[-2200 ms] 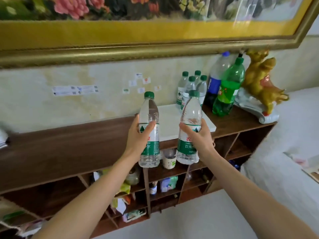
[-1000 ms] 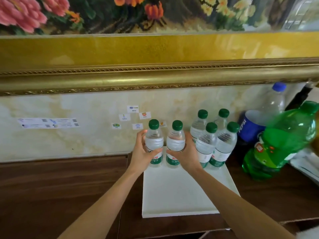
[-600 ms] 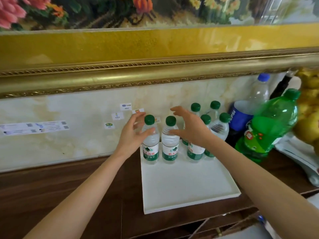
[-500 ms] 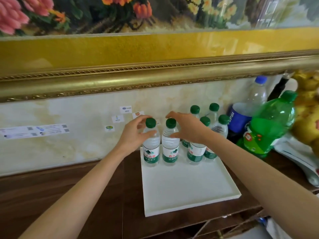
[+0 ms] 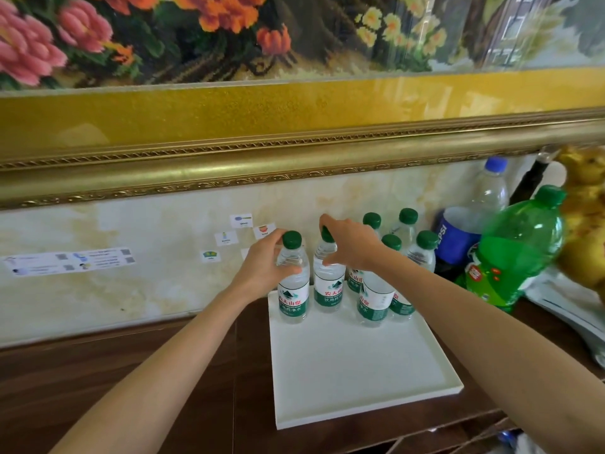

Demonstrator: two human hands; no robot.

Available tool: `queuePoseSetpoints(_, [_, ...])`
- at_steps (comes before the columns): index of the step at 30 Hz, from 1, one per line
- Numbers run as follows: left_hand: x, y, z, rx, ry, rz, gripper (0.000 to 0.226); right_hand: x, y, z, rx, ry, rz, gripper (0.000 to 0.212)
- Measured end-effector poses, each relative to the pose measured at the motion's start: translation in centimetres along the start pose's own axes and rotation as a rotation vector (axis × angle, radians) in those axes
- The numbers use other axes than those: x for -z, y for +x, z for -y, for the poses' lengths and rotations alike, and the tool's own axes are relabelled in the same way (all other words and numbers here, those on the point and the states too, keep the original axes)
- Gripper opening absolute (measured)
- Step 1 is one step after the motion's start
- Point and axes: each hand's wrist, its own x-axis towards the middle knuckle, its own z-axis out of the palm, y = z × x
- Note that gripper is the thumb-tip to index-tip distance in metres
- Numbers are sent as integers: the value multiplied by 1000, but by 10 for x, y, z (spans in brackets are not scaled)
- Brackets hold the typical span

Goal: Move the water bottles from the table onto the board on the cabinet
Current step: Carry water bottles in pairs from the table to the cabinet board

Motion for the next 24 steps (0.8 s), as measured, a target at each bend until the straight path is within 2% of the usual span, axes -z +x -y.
queuePoseSetpoints(7, [-12, 16, -7, -5, -9, -13, 52, 2, 11, -16, -49, -66, -24, 57])
queuePoseSetpoints(16, [-27, 35, -5, -12, -52, -71, 55, 3, 23, -28, 49, -313, -26, 65])
queuePoseSetpoints(24, [-30, 30, -1, -16, -78, -103, 54, 1, 27, -26, 110, -338, -20, 59])
